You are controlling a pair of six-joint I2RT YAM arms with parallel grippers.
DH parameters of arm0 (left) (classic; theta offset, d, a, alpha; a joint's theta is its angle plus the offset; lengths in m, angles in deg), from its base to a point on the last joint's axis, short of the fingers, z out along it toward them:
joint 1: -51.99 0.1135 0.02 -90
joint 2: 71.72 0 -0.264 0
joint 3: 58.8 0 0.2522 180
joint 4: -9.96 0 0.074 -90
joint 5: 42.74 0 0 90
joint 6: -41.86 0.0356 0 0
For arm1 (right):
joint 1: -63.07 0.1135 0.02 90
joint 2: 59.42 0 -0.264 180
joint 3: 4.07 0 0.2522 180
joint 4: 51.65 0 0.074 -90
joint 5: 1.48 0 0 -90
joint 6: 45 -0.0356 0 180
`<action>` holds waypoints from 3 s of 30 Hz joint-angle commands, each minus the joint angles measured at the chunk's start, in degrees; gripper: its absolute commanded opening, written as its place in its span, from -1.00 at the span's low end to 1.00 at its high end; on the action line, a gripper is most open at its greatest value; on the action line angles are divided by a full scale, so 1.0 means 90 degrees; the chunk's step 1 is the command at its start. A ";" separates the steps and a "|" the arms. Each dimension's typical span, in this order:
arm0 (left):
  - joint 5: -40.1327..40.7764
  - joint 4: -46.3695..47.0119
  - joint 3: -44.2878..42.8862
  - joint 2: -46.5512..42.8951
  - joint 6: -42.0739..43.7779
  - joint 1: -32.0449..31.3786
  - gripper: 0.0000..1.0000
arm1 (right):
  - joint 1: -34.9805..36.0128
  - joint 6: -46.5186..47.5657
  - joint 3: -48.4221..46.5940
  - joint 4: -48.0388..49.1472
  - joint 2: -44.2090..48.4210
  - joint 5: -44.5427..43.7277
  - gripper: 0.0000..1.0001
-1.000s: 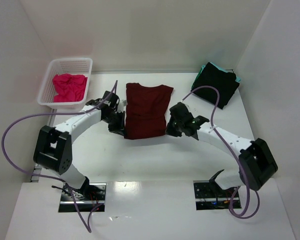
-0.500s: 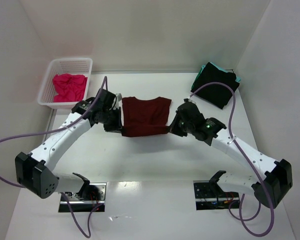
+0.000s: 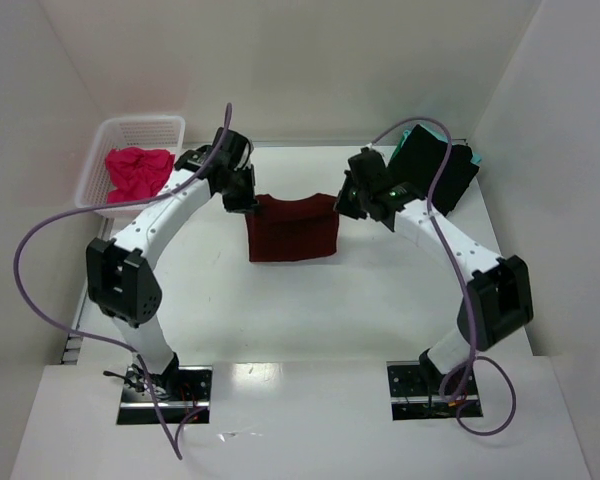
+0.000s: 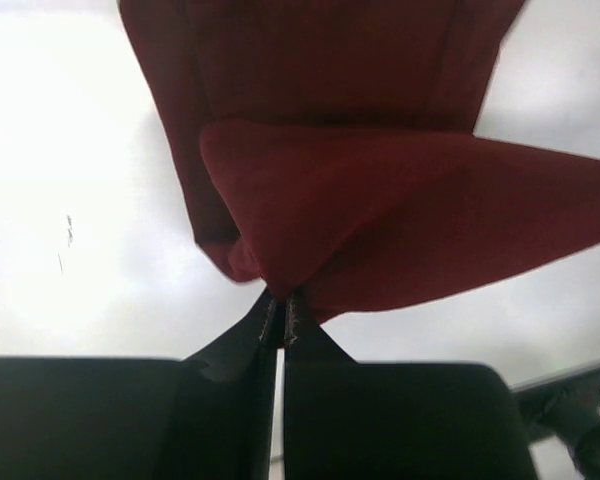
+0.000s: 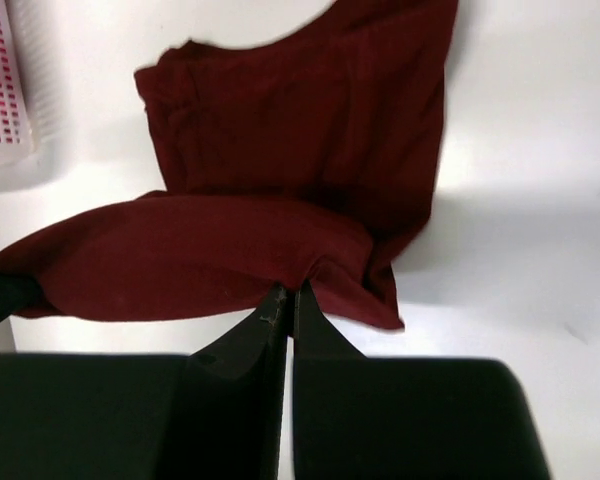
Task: Fold and stack the t-shirts
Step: Fold the long partially folded tshirt into a neat square, then smooth out wrinkles on the folded tshirt, then put the neatly folded tshirt into the corner of the board with the right arm
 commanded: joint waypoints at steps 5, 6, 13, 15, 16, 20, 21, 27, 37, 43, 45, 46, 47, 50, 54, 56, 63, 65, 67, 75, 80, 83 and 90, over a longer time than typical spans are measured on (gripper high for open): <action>0.0115 0.0012 -0.1211 0.1061 0.0338 0.0435 -1.00 | -0.0280 0.0583 -0.1209 0.0628 -0.1217 -0.0108 -0.99; 0.0053 0.0012 -0.1300 0.1159 0.0338 0.0451 -1.00 | -0.0294 0.0584 -0.1310 0.0628 -0.1358 -0.0108 -0.99; -0.0270 0.0012 -0.2311 0.2232 0.0474 0.0751 -0.93 | -0.0487 0.0642 -0.2031 0.0569 -0.2305 -0.0108 -0.83; -0.0319 0.0012 -0.2443 0.2530 0.0523 0.0830 -0.85 | -0.0544 0.0642 -0.2090 0.0581 -0.2521 -0.0050 -0.57; -0.0332 0.0002 -0.2453 0.2624 0.0523 0.0917 -0.70 | -0.0553 0.0642 -0.2090 0.0656 -0.2580 -0.0037 -0.44; -0.0403 0.0012 -0.2502 0.2732 0.0523 0.1050 0.38 | -0.0602 0.0642 -0.2250 0.0706 -0.2776 0.0029 0.34; -0.0320 0.0020 -0.2510 0.2732 0.0523 0.1051 0.56 | -0.0602 0.0642 -0.2333 0.0706 -0.2784 0.0029 0.48; -0.0270 0.0078 -0.2532 0.2549 0.0738 0.1109 0.93 | -0.0602 0.0701 -0.2354 0.0511 -0.2757 0.0104 0.58; -0.1292 0.0884 -0.0975 0.1793 0.1002 0.0914 0.46 | -0.0596 0.0219 -0.0804 0.1366 -0.2616 0.1195 -0.49; -0.1953 0.1555 0.0504 0.1333 0.0862 0.0846 -0.58 | -0.0290 0.0095 -0.0154 0.1756 -0.2412 0.1191 -0.77; -0.2028 0.1812 0.0846 0.1258 0.0797 0.0788 -0.61 | -0.0290 0.0037 0.0057 0.1861 -0.2347 0.1191 -0.77; -0.2025 0.1886 0.1083 0.1258 0.0797 0.0787 -0.61 | -0.0290 0.0037 0.0061 0.1926 -0.2347 0.1189 -0.77; -0.1941 0.1887 0.1201 0.1258 0.0797 0.0787 -0.61 | -0.0290 0.0037 0.0150 0.1927 -0.2347 0.1123 -0.77; -0.1745 0.2033 0.1578 0.1316 0.0797 0.0787 -0.64 | -0.0290 0.0037 0.0422 0.2004 -0.2347 0.0948 -0.77; -0.1521 0.2033 0.1745 0.1472 0.0797 0.0787 -0.64 | -0.0290 0.0036 0.0829 0.2005 -0.2268 0.0693 -0.77; -0.1443 0.1965 0.1803 0.1472 0.0797 0.0787 -0.64 | -0.0290 -0.0022 0.0888 0.2005 -0.2113 0.0423 -0.77; -0.1449 0.1653 0.1497 0.0948 0.0933 0.0787 -0.42 | -0.0520 -0.0427 0.0888 0.1800 -0.0831 0.0185 0.19; -0.1507 0.1510 0.1378 0.0676 0.0989 0.0787 -0.22 | -0.0580 -0.0488 0.0888 0.1800 -0.0565 0.0185 0.49; -0.1565 0.1442 0.1292 0.0371 0.0992 0.0787 0.08 | -0.0638 -0.0426 0.0888 0.1647 -0.0472 0.0346 0.82; -0.1422 0.1501 0.1116 -0.0525 0.1305 0.0787 0.93 | -0.0641 -0.0285 0.1371 0.2107 -0.0897 0.1338 1.00; -0.1705 0.1506 0.1121 -0.0715 0.1431 0.0846 0.98 | -0.0641 -0.0285 0.1513 0.2317 -0.1205 0.1416 1.00; -0.1705 0.1506 0.1121 -0.0861 0.1431 0.0846 0.98 | -0.0641 -0.0285 0.1513 0.2317 -0.1343 0.1285 1.00; -0.1647 0.1565 0.1297 -0.1174 0.1365 0.0904 0.98 | -0.0641 -0.0285 0.1107 0.2374 -0.2025 0.1347 1.00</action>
